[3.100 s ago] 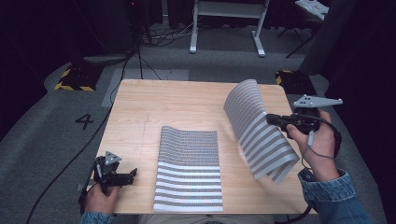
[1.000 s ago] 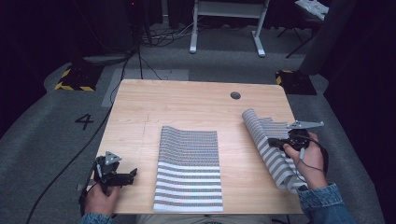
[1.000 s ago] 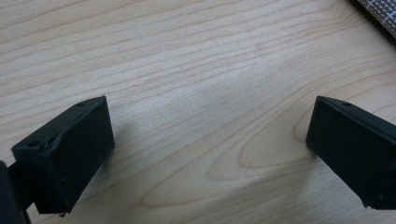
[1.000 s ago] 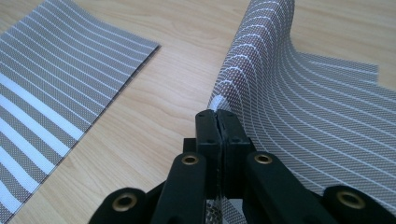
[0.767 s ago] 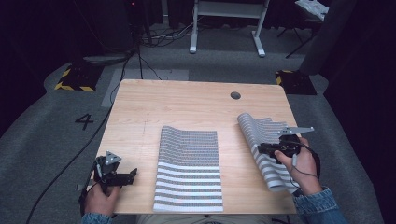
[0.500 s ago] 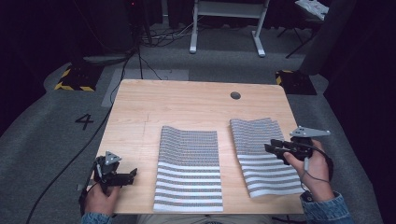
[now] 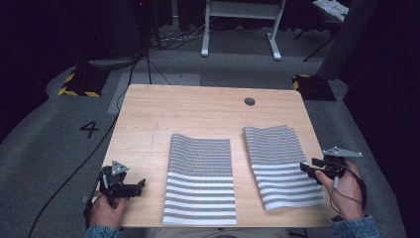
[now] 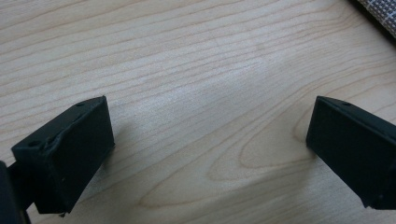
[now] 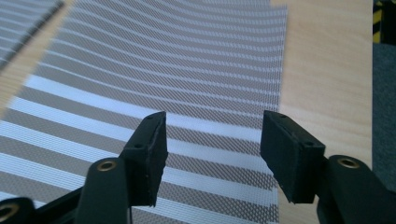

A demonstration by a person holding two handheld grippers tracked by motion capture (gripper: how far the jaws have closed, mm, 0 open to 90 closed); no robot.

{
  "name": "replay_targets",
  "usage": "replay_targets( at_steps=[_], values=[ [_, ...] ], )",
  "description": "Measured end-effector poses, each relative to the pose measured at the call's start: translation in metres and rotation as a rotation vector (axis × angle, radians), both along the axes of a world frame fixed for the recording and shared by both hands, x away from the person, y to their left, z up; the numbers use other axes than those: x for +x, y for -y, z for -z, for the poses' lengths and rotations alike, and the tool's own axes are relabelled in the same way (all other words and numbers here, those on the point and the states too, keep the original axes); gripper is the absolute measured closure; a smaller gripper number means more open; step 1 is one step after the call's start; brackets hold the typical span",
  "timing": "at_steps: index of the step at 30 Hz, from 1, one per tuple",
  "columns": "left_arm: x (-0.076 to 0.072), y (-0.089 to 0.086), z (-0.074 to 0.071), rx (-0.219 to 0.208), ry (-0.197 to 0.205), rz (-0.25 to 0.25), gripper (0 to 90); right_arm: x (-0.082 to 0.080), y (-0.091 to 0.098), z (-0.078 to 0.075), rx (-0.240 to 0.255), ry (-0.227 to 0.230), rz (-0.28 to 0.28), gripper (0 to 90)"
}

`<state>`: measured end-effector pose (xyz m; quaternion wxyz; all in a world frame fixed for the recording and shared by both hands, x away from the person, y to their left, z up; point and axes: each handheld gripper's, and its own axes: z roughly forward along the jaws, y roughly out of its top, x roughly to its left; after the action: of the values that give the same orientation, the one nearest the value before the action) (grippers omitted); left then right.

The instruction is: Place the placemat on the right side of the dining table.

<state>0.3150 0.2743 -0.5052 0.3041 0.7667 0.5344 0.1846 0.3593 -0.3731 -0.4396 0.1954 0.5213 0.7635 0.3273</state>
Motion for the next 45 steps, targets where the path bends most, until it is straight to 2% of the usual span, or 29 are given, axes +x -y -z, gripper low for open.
replay_targets(
  at_steps=[4,9,12,14,19,27,33,35,37,41,45],
  values=[
    [0.0,0.0,0.0,0.001,0.0,0.002,0.9,0.006,0.005,0.025,-0.026,-0.039,0.027,38.7],
    [0.0,0.0,0.0,0.002,0.0,-0.002,0.9,0.01,0.007,0.042,-0.045,-0.058,0.053,35.9],
    [0.0,0.0,0.0,0.0,0.0,0.0,0.9,0.01,0.007,0.047,-0.058,-0.067,0.052,32.7],
    [0.0,0.0,0.0,0.0,0.0,0.0,0.9,0.009,0.006,0.048,-0.074,-0.051,0.05,31.3],
    [0.0,0.0,0.0,0.0,0.0,0.0,0.9,0.008,0.006,0.048,-0.064,-0.049,0.046,35.4],
    [0.0,0.0,0.0,0.001,0.0,0.0,0.9,0.006,0.0,0.045,-0.076,-0.055,0.019,51.0],
    [0.0,0.0,0.0,0.001,0.0,0.002,0.9,0.002,-0.007,0.043,-0.072,-0.057,-0.002,78.8],
    [0.0,0.0,0.0,0.001,0.001,0.001,0.9,0.003,-0.009,0.043,-0.07,-0.061,-0.012,84.5],
    [0.0,0.0,0.0,0.001,0.0,0.002,0.9,0.004,-0.009,0.042,-0.07,-0.07,-0.009,85.8],
    [0.0,0.0,0.0,0.002,0.0,0.002,0.9,0.01,-0.004,0.043,-0.072,-0.051,0.017,86.9],
    [0.0,0.0,0.0,0.003,0.001,0.0,0.9,0.019,0.005,0.042,-0.1,-0.03,0.05,87.4]
  ],
)
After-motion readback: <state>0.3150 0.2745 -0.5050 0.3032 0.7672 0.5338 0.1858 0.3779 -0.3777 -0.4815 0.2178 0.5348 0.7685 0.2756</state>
